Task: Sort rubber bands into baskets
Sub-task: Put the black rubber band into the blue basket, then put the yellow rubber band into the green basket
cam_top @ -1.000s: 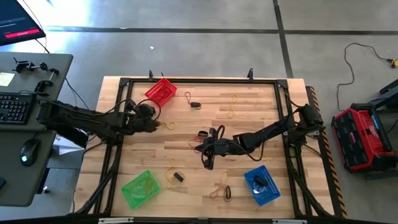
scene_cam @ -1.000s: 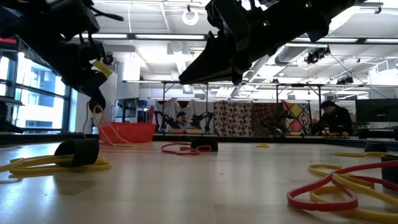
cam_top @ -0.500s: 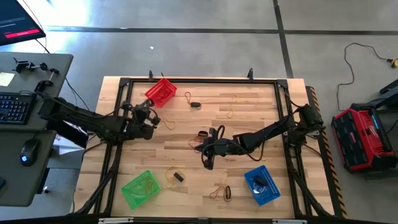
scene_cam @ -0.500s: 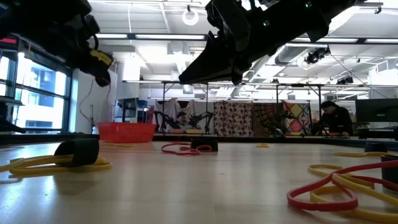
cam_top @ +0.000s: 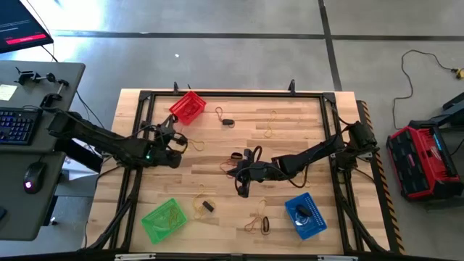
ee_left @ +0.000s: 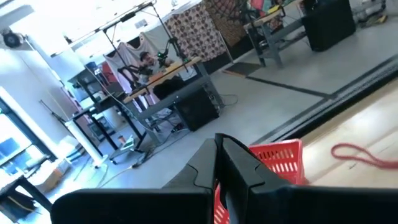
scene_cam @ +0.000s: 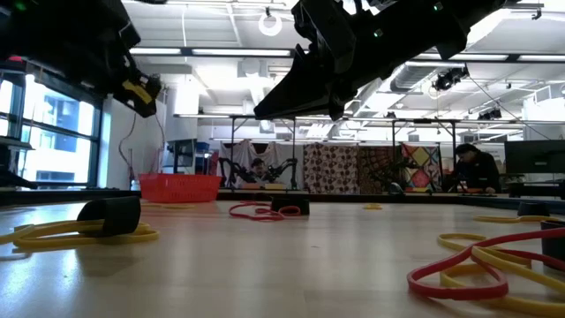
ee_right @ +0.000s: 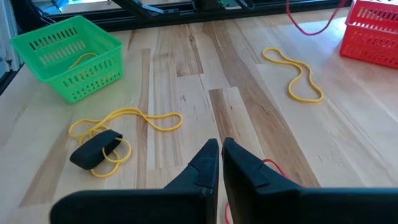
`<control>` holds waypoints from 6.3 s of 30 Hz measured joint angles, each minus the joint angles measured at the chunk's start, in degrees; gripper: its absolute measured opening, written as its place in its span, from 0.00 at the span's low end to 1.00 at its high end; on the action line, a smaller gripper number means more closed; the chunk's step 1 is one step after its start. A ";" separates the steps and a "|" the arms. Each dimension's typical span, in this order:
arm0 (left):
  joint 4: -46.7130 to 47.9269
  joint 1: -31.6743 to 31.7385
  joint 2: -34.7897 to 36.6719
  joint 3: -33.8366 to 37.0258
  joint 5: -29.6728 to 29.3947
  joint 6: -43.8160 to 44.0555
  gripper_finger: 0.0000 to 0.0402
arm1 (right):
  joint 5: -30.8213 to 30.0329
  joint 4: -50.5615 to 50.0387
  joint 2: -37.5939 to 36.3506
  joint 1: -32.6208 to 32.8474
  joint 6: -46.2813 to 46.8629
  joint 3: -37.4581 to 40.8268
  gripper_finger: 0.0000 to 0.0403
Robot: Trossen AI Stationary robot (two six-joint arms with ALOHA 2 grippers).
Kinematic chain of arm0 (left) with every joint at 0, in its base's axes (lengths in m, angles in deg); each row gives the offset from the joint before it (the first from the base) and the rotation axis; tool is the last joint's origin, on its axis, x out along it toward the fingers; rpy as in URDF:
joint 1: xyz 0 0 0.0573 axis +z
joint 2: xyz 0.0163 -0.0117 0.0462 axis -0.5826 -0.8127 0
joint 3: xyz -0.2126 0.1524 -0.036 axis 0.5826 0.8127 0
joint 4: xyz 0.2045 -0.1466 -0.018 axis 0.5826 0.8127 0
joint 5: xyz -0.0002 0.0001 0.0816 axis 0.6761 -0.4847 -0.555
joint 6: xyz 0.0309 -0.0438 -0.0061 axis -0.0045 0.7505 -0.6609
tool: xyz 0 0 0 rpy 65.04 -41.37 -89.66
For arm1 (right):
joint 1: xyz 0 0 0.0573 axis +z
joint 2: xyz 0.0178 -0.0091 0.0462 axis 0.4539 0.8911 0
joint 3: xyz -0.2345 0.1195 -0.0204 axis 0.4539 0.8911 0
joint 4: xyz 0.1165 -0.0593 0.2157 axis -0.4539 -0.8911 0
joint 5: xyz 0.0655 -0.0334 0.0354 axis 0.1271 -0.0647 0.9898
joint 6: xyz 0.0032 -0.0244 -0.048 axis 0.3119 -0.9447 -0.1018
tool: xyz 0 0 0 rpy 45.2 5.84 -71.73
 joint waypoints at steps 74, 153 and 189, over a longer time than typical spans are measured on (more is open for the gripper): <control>-76.74 5.80 -33.66 3.39 71.22 -42.47 0.01 | -6.84 -3.70 0.02 -1.13 6.11 0.02 0.26; -83.91 6.82 -24.44 10.27 82.46 -33.39 0.28 | 5.92 -70.15 -13.62 25.02 66.64 -11.85 0.00; -82.04 6.91 -24.44 10.24 82.02 -33.28 0.28 | 16.36 -68.87 -13.53 34.45 92.32 -2.78 0.30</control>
